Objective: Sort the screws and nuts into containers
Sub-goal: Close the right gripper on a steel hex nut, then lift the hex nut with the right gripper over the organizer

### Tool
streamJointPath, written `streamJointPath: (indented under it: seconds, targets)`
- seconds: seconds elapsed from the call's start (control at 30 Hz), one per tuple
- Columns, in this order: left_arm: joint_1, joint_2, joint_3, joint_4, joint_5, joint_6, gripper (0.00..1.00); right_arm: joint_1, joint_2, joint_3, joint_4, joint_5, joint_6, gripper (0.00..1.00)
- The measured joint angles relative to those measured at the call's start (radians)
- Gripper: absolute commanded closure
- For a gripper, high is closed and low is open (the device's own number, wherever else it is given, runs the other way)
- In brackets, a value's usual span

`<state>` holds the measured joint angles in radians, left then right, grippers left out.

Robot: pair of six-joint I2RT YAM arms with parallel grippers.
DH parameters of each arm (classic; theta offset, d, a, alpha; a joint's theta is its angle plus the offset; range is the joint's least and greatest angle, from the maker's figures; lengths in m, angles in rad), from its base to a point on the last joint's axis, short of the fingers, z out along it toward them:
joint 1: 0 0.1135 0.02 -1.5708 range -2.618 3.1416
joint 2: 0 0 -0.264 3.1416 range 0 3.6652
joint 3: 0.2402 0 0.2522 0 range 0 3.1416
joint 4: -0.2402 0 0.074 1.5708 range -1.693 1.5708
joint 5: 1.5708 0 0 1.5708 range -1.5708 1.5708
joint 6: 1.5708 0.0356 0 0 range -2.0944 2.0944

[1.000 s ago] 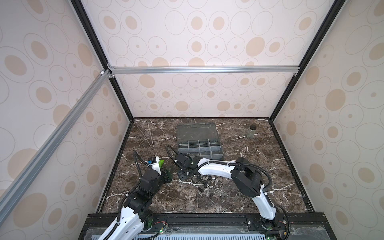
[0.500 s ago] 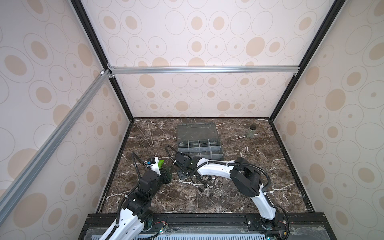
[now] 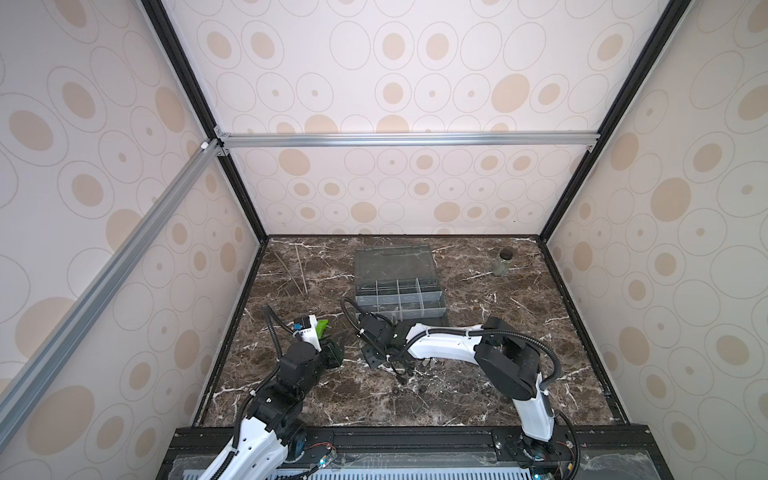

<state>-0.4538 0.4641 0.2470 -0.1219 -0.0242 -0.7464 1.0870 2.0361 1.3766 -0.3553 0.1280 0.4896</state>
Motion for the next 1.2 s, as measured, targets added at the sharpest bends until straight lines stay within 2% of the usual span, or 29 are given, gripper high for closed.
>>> streamJointPath:
  seconds: [0.33,0.53,0.77,1.2]
  targets:
    - [0.001,0.031,0.0,0.005,0.002,0.0,0.54,-0.012,-0.193,-0.02,-0.012,0.049,-0.052,0.8]
    - [0.001,0.055,0.0,0.021,0.019,-0.001,0.54,-0.106,-0.283,-0.028,-0.021,0.103,-0.098,0.8]
    - [0.002,0.06,0.0,0.042,0.04,-0.007,0.54,-0.236,-0.287,-0.089,-0.035,0.128,-0.106,0.8]
    - [0.003,0.063,-0.011,0.063,0.087,-0.025,0.53,-0.264,-0.255,-0.171,-0.018,0.113,-0.075,0.76]
